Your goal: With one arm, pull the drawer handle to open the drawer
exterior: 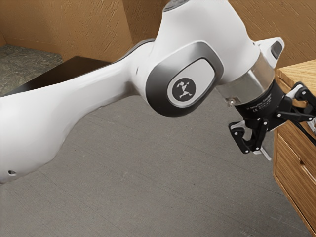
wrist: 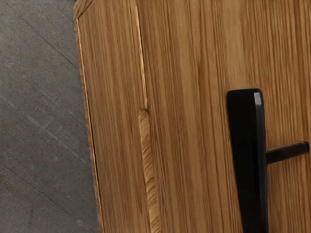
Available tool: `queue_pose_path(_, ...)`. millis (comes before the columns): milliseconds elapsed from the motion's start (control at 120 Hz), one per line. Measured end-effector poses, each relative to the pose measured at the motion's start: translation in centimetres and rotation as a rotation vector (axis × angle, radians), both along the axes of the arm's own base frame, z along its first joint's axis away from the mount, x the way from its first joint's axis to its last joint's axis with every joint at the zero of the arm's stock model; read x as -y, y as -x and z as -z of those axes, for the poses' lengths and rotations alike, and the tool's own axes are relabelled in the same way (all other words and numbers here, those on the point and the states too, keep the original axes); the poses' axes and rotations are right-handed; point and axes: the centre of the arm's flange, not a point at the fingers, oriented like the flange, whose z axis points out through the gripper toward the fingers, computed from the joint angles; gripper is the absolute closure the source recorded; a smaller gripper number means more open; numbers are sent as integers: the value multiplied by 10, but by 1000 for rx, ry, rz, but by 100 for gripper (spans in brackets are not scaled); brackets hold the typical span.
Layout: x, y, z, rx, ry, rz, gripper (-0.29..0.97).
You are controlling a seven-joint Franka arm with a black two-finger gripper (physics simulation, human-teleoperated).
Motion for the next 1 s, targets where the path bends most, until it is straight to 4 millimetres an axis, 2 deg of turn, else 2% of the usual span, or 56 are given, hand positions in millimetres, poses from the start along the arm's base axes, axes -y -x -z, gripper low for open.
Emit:
queue_pose_path(392,-11,-3,2,-6,-9,-21,0)
queue_pose_path(675,-6,0,6,-17,-15,-15,0)
queue_pose_path(1000,-19,17,11,-22,-63,-46,0)
